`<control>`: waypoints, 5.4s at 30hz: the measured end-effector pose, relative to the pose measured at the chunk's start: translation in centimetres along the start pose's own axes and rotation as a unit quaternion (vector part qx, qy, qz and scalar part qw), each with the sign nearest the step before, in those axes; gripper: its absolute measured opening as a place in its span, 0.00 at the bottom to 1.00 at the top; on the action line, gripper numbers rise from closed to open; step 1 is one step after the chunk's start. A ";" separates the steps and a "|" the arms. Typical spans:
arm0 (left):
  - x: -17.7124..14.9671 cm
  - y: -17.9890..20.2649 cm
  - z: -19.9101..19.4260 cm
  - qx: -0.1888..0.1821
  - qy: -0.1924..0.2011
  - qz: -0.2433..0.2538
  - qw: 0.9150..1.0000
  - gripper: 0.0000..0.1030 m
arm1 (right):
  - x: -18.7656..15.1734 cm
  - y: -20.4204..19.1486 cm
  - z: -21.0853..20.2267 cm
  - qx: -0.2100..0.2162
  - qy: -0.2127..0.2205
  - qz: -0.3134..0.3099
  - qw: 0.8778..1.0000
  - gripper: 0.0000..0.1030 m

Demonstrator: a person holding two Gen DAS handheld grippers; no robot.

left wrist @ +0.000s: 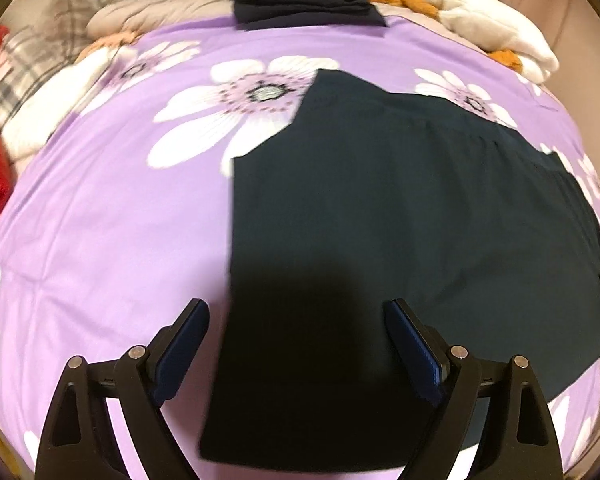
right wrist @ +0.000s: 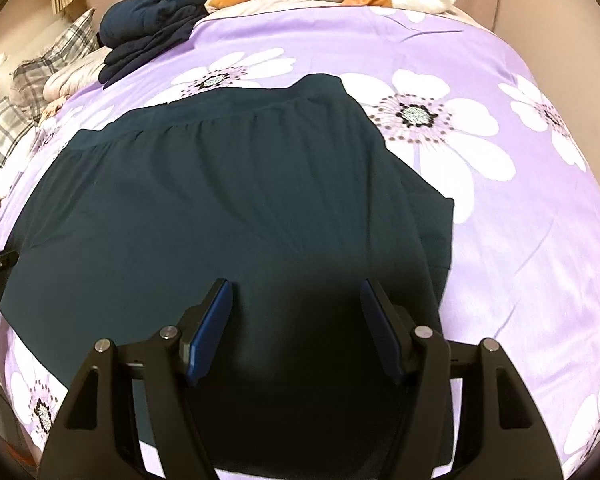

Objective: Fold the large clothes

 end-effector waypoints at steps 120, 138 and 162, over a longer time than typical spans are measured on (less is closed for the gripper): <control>-3.4 0.0 -1.6 0.012 0.057 -0.022 0.998 0.93 | -4.1 1.1 -3.9 -0.014 0.040 0.088 0.995 0.65; -4.1 -2.3 -2.2 0.021 0.050 -0.062 0.997 0.93 | -5.5 5.8 -5.4 -0.061 0.033 0.144 0.987 0.69; -4.0 -0.1 -2.0 -0.078 0.020 -0.127 0.989 0.92 | -6.6 4.6 -4.5 0.033 0.025 0.263 0.964 0.63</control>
Point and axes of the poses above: each gripper's, at about its wrist camera, not at the fingertips, and z roughly the way its jaws point, y to its right, x to its top, the point moved 10 cm from there along z, roughly the way its jaws point, and after that the axes turned 7 degrees about y, right-handed, at the moved point
